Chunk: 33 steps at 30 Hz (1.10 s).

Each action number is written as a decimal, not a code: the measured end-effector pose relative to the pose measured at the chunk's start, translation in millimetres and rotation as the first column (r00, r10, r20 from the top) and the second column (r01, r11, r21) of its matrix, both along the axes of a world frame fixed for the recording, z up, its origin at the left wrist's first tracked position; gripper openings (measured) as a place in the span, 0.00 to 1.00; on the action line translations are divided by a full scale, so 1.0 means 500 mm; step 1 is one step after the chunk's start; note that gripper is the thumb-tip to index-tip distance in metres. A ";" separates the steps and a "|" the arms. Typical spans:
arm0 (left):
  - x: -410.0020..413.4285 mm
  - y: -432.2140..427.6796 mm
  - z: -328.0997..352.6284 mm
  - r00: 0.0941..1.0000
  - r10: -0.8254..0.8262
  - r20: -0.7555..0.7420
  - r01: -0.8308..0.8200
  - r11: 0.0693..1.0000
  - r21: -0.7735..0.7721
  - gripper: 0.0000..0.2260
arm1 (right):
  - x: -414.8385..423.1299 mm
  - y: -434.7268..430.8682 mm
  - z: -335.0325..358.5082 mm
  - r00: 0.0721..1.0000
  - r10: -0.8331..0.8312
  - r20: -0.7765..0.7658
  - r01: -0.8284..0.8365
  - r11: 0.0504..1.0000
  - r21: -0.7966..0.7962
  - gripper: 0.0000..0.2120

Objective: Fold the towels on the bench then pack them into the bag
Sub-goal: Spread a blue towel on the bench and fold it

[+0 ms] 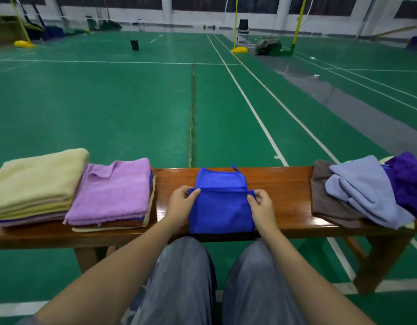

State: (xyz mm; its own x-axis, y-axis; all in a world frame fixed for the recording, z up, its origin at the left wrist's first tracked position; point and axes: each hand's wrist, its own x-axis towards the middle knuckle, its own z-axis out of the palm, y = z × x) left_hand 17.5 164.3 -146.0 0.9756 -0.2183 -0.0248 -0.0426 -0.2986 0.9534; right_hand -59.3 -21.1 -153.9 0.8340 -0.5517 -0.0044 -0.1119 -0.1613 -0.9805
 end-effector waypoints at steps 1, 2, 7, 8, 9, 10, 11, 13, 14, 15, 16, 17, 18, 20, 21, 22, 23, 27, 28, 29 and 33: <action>0.013 -0.009 0.006 1.000 0.002 0.002 -0.002 1.000 0.007 0.12 | 0.012 -0.004 0.004 1.000 -0.018 0.003 0.018 1.000 -0.016 0.03; 0.025 -0.019 0.014 1.000 0.003 -0.001 -0.003 1.000 0.022 0.11 | 0.025 -0.008 0.007 0.999 -0.037 0.006 0.037 0.999 -0.027 0.03; 0.121 -0.063 0.019 0.999 0.013 0.034 -0.016 0.997 0.079 0.13 | 0.098 -0.028 0.014 0.994 -0.110 0.005 0.110 0.993 -0.054 0.06; 0.140 -0.073 0.021 0.999 0.015 0.037 -0.019 0.996 0.092 0.13 | 0.116 -0.033 0.014 0.993 -0.117 0.002 0.117 0.991 -0.059 0.06; 0.160 -0.083 0.025 0.999 0.019 0.040 -0.023 0.995 0.099 0.12 | 0.134 -0.038 0.015 0.993 -0.121 -0.003 0.120 0.990 -0.071 0.05; 0.176 -0.092 0.028 0.999 0.016 0.041 -0.021 0.994 0.112 0.10 | 0.153 -0.044 0.015 0.992 -0.129 -0.011 0.128 0.988 -0.088 0.04; 0.191 -0.099 0.024 0.999 0.009 0.043 -0.014 0.991 0.132 0.08 | 0.167 -0.049 0.014 0.989 -0.145 -0.027 0.141 0.984 -0.106 0.03; 0.204 -0.099 0.007 1.000 0.010 0.010 -0.012 0.981 0.195 0.18 | 0.183 -0.061 0.003 0.980 -0.178 -0.094 0.161 0.973 -0.164 0.10; 0.202 -0.094 -0.006 1.000 0.021 -0.007 -0.019 0.974 0.225 0.23 | 0.182 -0.066 -0.003 0.970 -0.186 -0.156 0.153 0.967 -0.204 0.16; 0.197 -0.088 -0.024 1.000 0.029 -0.012 -0.025 0.966 0.257 0.25 | 0.175 -0.067 -0.008 0.959 -0.184 -0.217 0.128 0.960 -0.248 0.20; 0.188 -0.081 -0.039 0.999 0.032 -0.007 -0.029 0.958 0.287 0.25 | 0.167 -0.067 -0.014 0.951 -0.171 -0.259 0.091 0.951 -0.296 0.23; 0.180 -0.073 -0.053 0.999 0.032 0.005 -0.032 0.947 0.318 0.25 | 0.157 -0.065 -0.019 0.947 -0.150 -0.285 0.043 0.936 -0.349 0.24; 0.171 -0.067 -0.064 0.999 0.028 0.024 -0.035 0.934 0.355 0.24 | 0.147 -0.062 -0.022 0.944 -0.128 -0.305 -0.005 0.917 -0.398 0.25; 0.152 -0.058 -0.073 0.998 0.030 0.054 -0.049 0.916 0.397 0.23 | 0.130 -0.051 -0.023 0.935 -0.089 -0.343 -0.082 0.887 -0.455 0.27; 0.142 -0.056 -0.074 0.998 0.028 0.056 -0.048 0.914 0.402 0.23 | 0.122 -0.044 -0.019 0.929 -0.068 -0.364 -0.112 0.886 -0.450 0.28; 0.130 -0.055 -0.073 0.998 0.018 0.055 -0.039 0.912 0.408 0.22 | 0.116 -0.036 -0.015 0.922 -0.045 -0.386 -0.138 0.890 -0.434 0.29; 0.120 -0.056 -0.073 0.998 0.003 0.058 -0.027 0.908 0.417 0.22 | 0.110 -0.028 -0.009 0.913 -0.021 -0.407 -0.164 0.895 -0.414 0.29; 0.085 -0.062 -0.066 0.998 -0.043 0.048 0.015 0.883 0.468 0.23 | 0.096 -0.001 0.004 0.898 0.033 -0.438 -0.175 0.942 -0.287 0.26; 0.080 -0.064 -0.062 0.998 -0.050 0.038 0.027 0.891 0.453 0.23 | 0.093 0.001 0.005 0.904 0.042 -0.425 -0.151 0.963 -0.226 0.26; 0.076 -0.066 -0.057 0.998 -0.060 0.021 0.047 0.912 0.408 0.23 | 0.090 0.004 0.007 0.914 0.057 -0.403 -0.125 0.981 -0.145 0.24; 0.058 -0.069 -0.042 0.984 -0.118 -0.133 0.130 0.988 0.088 0.24 | 0.072 0.007 0.029 0.939 0.131 -0.318 -0.051 0.968 0.246 0.16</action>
